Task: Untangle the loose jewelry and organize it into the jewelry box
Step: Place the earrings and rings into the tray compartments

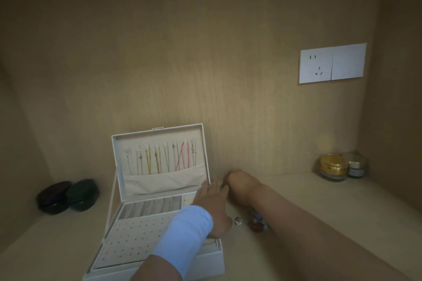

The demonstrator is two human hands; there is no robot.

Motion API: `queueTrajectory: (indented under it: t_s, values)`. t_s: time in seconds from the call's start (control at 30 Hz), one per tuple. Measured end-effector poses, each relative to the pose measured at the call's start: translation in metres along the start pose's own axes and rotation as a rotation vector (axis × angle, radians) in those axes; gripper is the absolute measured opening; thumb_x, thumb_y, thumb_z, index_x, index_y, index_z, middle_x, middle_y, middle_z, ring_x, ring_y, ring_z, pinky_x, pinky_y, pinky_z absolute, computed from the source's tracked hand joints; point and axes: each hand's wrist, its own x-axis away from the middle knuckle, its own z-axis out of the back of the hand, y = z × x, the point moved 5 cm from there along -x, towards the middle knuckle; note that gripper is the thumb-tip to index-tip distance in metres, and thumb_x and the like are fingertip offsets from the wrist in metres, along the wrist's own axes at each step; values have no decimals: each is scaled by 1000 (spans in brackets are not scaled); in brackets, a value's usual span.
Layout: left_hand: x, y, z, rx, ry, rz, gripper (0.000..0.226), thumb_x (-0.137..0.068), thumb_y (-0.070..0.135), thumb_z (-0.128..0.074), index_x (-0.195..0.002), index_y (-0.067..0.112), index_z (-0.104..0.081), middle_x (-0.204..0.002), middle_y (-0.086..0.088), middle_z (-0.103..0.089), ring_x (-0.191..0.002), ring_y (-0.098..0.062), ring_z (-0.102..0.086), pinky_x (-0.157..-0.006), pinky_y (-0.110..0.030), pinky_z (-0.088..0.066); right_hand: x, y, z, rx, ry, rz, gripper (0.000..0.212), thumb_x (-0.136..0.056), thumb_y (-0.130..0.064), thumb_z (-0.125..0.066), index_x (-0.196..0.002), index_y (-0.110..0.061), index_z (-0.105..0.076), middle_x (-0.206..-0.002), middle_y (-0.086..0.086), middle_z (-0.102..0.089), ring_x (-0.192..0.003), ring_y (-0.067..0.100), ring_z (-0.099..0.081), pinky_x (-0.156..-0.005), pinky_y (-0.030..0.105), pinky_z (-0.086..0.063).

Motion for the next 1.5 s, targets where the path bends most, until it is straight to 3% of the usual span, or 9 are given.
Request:
queueTrajectory:
  t_s: [0.23, 0.4, 0.63, 0.77, 1.03, 1.17, 1.3, 1.4, 1.5]
  values:
    - [6, 6, -2, 66, 9, -60, 87, -92, 39, -53, -153, 37, 8, -163, 4, 15, -148, -29, 19, -121, -39, -2, 37, 18, 4, -127, -43, -20, 23, -85, -7, -54, -93, -9, -76, -97, 12, -72, -92, 28, -67, -80, 27, -51]
    - [3, 11, -2, 179, 101, -82, 84, -91, 37, -56, -154, 38, 0, -164, 5, 10, -150, -27, 12, -122, -38, -4, 65, 16, 19, -263, 140, -50, 28, -92, -12, -59, -115, -12, -74, -116, 6, -71, -107, 20, -65, -85, 19, -44]
    - [13, 8, 21, 359, 510, -151, 56, -88, 21, -53, -140, 40, -42, -139, 12, -50, -124, -16, -50, -105, -33, -40, 83, -2, 45, -793, 319, -157, 18, -90, -20, -70, -73, -12, -72, -64, -8, -64, -54, -6, -54, -53, 9, -39]
    - [21, -11, 32, 607, 595, -131, 24, -85, 24, -68, -107, 35, -71, -99, 15, -72, -95, -6, -65, -92, -27, -50, 92, -15, 52, -1027, 276, -187, 20, -91, -20, -71, -76, -8, -75, -63, -2, -69, -46, 4, -52, -43, 15, -38]
    - [32, -41, 34, 744, 692, -120, 19, -83, 18, -73, -77, 35, -73, -78, 18, -72, -80, -1, -65, -79, -19, -49, 98, -10, 55, -970, 196, -146, 18, -96, -21, -65, -89, -9, -76, -89, 3, -77, -57, 14, -56, -47, 18, -45]
    - [31, -46, 24, 864, 685, -95, 16, -83, 17, -72, -78, 32, -74, -79, 14, -72, -80, -4, -64, -76, -19, -48, 107, -3, 56, -866, 118, -88, 8, -91, -15, -70, -97, -17, -76, -89, -2, -75, -56, 3, -58, -56, 21, -50]
    - [29, -38, 18, 998, 642, -100, 11, -83, 16, -71, -81, 26, -74, -81, 8, -72, -81, -13, -66, -80, -30, -54, 108, -26, 62, -1034, 109, 38, 21, -84, -6, -76, -103, -15, -72, -88, 5, -75, -56, 15, -62, -45, 21, -40]
    - [33, -32, 20, 1116, 604, -142, 7, -84, 18, -71, -89, 23, -72, -83, 3, -70, -71, -15, -63, -64, -28, -50, 108, -35, 65, -1039, 202, 42, 9, -82, -4, -79, -90, -7, -76, -68, -2, -73, -44, 12, -55, -40, 15, -35]
    - [38, -29, 18, 1124, 535, -202, 18, -80, 21, -78, -96, 24, -70, -85, 4, -69, -63, -10, -57, -56, -23, -46, 111, -35, 65, -1054, 169, 10, 13, -82, -6, -79, -92, -8, -73, -80, 5, -77, -45, 15, -57, -39, 17, -34]
